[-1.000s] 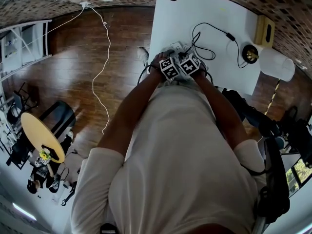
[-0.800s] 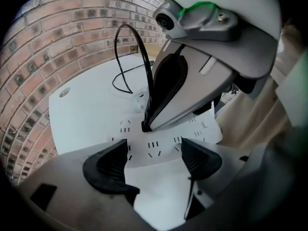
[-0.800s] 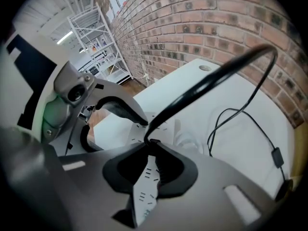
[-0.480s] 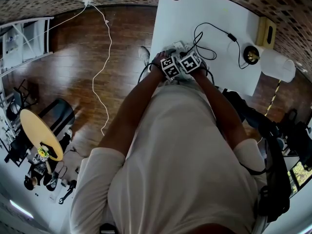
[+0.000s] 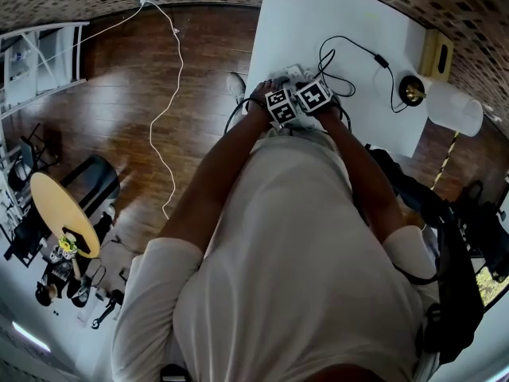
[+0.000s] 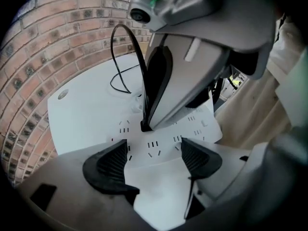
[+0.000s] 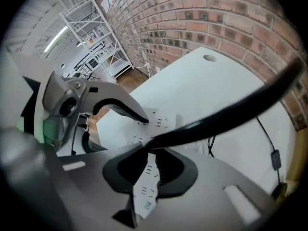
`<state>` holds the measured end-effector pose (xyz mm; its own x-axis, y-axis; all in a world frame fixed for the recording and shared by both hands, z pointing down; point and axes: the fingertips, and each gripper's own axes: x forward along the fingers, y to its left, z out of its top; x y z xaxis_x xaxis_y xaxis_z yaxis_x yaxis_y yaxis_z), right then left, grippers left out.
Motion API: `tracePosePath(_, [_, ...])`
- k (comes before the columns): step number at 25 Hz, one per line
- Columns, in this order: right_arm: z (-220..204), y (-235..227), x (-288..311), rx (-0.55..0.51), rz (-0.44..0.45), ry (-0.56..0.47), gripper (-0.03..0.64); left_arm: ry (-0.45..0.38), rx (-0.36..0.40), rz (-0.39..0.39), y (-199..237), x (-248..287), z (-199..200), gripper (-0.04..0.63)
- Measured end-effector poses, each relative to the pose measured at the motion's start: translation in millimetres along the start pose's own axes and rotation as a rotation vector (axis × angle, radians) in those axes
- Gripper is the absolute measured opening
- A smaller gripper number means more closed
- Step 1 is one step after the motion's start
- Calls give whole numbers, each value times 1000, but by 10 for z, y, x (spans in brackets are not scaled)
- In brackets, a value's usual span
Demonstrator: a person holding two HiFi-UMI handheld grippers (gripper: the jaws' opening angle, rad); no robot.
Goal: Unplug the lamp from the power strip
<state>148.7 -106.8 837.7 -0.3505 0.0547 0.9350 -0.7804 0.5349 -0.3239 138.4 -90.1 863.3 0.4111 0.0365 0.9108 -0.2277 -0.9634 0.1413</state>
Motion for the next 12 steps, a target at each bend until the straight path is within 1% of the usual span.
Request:
tracePosePath(1, [-70, 61, -2, 37, 37, 51, 49, -5, 2, -1, 1, -4, 3, 357])
tracePosePath(2, [-74, 45, -3, 41, 36, 63, 51, -8, 3, -2, 3, -2, 4, 356])
tracePosePath(4, [35, -114, -14, -17, -36, 2, 49, -5, 0, -5, 6, -1, 7, 356])
tracePosePath(8, [70, -115, -17, -69, -61, -139, 48, 1, 1, -8, -4, 4, 28, 357])
tracePosePath(9, [85, -117, -23, -73, -69, -160, 48, 0, 1, -8, -6, -8, 32, 357])
tracePosePath(10, [109, -124, -37, -66, -76, -164, 48, -1, 1, -8, -7, -22, 30, 357])
tracePosePath(11, [126, -119, -46, -47, -71, -141, 48, 0, 1, -9, -5, -27, 24, 357])
tracePosePath(12, [106, -82, -38, -14, -43, -83, 49, 1, 1, -8, 0, -22, 15, 357])
